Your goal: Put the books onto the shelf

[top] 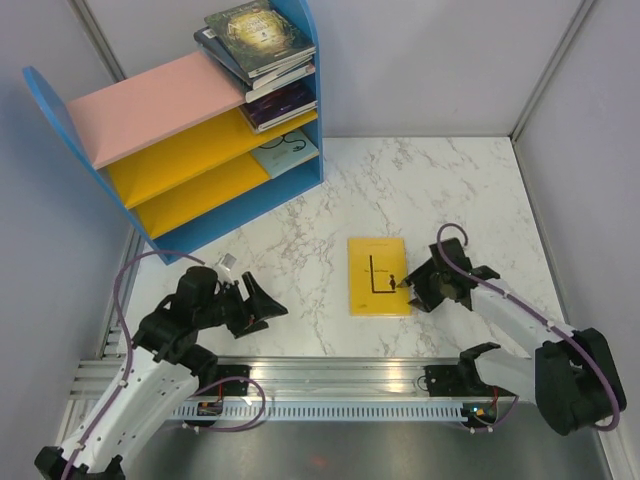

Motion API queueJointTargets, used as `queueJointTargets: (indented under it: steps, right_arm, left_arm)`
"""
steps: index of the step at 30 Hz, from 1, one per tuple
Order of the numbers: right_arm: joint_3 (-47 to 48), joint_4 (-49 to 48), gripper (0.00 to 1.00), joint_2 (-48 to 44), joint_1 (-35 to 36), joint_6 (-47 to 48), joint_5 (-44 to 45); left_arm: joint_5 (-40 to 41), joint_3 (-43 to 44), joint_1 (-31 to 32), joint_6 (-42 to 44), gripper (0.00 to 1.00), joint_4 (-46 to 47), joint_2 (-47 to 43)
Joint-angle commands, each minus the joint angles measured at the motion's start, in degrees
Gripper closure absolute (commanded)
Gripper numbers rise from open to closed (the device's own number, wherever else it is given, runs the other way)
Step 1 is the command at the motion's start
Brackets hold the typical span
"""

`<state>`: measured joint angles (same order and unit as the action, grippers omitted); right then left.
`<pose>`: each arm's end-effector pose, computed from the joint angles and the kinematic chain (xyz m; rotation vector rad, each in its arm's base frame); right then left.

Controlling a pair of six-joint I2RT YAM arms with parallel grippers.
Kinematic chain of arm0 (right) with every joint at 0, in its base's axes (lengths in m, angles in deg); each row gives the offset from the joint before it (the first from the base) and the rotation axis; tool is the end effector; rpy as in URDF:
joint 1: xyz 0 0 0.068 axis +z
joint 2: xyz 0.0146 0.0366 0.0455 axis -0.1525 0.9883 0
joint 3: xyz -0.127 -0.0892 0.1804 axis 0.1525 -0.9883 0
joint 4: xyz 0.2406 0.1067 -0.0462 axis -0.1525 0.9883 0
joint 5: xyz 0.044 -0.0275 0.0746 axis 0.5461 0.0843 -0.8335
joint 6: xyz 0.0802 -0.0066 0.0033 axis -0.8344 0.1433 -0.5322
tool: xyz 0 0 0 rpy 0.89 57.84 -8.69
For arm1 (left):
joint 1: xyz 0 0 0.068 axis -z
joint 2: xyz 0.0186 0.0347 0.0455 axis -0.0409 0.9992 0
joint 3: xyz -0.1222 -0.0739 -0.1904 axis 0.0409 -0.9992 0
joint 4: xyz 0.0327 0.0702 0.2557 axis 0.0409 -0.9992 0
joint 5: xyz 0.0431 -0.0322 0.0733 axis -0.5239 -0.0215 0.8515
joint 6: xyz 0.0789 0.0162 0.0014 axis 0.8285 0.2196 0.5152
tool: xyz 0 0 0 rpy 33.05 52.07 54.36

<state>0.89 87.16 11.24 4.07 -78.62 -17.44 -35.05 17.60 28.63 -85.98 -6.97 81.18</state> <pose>0.2172 0.0518 0.0975 1.3026 2.4599 0.4557 0.1347 -0.0986 0.2036 -0.3979 2.4594 -1.1838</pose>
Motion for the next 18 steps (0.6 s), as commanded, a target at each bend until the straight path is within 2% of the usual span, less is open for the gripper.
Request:
queueJointTargets:
  steps: [1, 3, 8, 11, 18]
  right_arm:
    - [-3.13, -8.39, 0.42, 2.06, 10.52, -16.43, -14.75]
    - [-0.33, -10.28, 0.43, 4.16, 12.9, -16.01, -15.82]
    - [11.87, 1.57, 0.43, 5.04, 11.86, -4.96, -7.74]
    - [15.4, 5.62, 0.43, 5.58, 10.8, -1.07, -5.1]
    - [11.82, 9.24, 0.43, 3.12, 8.17, 1.4, -2.46]
  left_arm:
    - [-1.13, -2.48, 0.17, 0.81, 0.18, 3.2, 3.62]
    - [-0.87, -3.02, 0.17, 1.16, 0.18, 5.48, 6.6]
    - [2.11, -0.39, 0.17, 4.49, 0.18, 8.21, 13.37]
    - [3.79, 2.94, 0.17, 7.65, 0.18, 9.7, 19.44]
    - [8.1, 13.41, 0.17, 14.6, 0.18, 13.83, 35.52]
